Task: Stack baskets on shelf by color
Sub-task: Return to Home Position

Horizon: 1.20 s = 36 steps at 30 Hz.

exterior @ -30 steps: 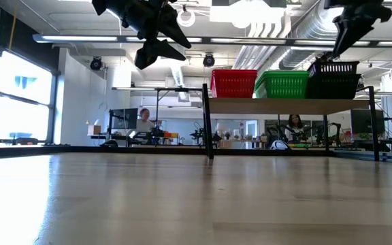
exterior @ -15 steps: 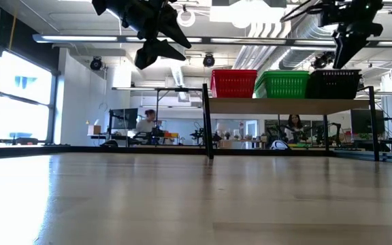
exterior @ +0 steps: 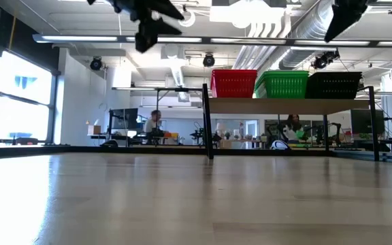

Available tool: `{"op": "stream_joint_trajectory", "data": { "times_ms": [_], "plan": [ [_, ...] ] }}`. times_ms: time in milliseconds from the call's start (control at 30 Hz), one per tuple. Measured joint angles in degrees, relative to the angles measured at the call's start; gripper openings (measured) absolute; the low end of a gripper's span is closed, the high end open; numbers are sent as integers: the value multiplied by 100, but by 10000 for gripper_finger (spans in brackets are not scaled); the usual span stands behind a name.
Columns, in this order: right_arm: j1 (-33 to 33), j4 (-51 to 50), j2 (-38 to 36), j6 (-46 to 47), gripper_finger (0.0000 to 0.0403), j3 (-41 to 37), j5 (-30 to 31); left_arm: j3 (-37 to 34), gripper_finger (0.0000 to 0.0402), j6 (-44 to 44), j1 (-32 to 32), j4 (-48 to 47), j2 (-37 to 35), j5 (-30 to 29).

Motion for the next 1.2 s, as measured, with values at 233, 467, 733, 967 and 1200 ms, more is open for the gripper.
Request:
{"op": "stream_joint_trajectory", "data": {
  "times_ms": [233, 467, 733, 967, 1200],
  "plan": [
    [145, 339, -96, 1309, 99, 30, -912, -130, 135, 775, -218, -50, -941, -324],
    [835, 1311, -210, 2303, 99, 10, -810, -1187, 135, 1075, -762, 91, -1967, -1277],
    [1596, 2109, -210, 3207, 99, 7, -735, -2652, 135, 866, -1027, 892, -3238, -1280],
    [2131, 2788, -210, 3632, 99, 5, -489, -3791, 135, 714, -1201, 1175, -4515, -1281],
    [2504, 3507, -198, 3784, 99, 3, -466, -4475, 135, 467, -1203, 1259, -5749, -1284]
  ]
}}
